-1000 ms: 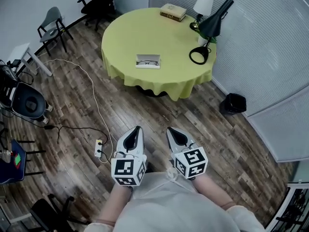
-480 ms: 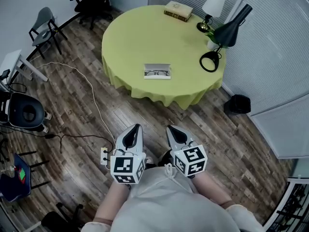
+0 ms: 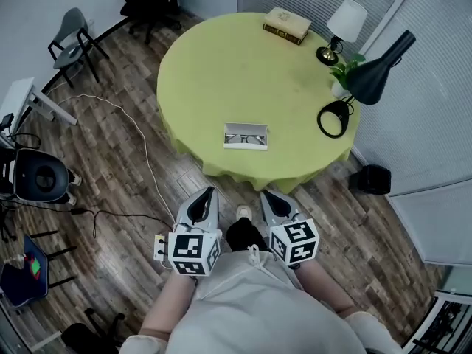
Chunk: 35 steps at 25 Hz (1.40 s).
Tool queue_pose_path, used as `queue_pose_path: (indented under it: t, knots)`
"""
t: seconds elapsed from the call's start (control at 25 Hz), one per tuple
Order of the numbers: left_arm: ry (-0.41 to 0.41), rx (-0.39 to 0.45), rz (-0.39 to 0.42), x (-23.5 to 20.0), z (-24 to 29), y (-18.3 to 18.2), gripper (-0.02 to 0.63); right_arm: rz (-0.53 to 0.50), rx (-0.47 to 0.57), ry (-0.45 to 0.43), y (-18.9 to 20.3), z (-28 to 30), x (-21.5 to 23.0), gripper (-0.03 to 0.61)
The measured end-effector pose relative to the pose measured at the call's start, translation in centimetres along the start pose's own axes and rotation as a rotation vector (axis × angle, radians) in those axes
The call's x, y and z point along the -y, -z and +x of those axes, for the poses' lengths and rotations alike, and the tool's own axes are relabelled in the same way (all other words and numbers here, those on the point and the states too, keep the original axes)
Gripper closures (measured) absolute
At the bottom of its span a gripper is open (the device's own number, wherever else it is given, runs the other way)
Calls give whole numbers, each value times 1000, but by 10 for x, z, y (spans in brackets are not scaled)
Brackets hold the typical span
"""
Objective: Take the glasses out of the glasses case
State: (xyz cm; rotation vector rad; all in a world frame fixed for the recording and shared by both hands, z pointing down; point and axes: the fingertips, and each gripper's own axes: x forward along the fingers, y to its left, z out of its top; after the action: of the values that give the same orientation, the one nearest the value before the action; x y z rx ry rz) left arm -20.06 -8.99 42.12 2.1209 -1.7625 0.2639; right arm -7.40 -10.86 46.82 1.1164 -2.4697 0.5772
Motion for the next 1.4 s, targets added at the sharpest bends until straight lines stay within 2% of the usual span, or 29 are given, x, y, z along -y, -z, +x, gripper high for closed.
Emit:
queue_pose_path:
  t: [0.24, 0.4, 0.52, 0.6, 0.76, 0.96, 1.12, 1.2, 1.28, 1.4]
  knots:
    - [-23, -31, 4, -2, 82, -21, 607, -11, -15, -25, -39, 47, 61, 578]
    - [24, -52, 96, 14, 126, -22, 607, -20, -32, -49, -49, 69, 94, 578]
    - [5, -93, 147, 17, 147, -16, 607, -24, -43, -56, -51, 81, 111, 578]
    - [6, -121, 142, 15, 159, -11, 607, -20, -52, -59, -49, 87, 120, 578]
    - [42, -156, 50, 2, 184, 0, 607, -15, -72, -64, -45, 104, 131, 578]
    - [64, -180, 109, -9, 218, 11, 607, 9, -116, -46, -35, 124, 149, 578]
    - [130, -253, 105, -15, 241, 34, 605, 33, -153, -28, -25, 141, 158, 578]
    - [164, -305, 127, -20, 253, 47, 552, 43, -172, -23, -21, 149, 159, 578]
    - [189, -352, 169, -25, 264, 58, 530, 51, -188, -18, -18, 157, 160, 578]
    - [234, -435, 287, -30, 277, 75, 500, 67, -214, -15, -13, 166, 160, 578]
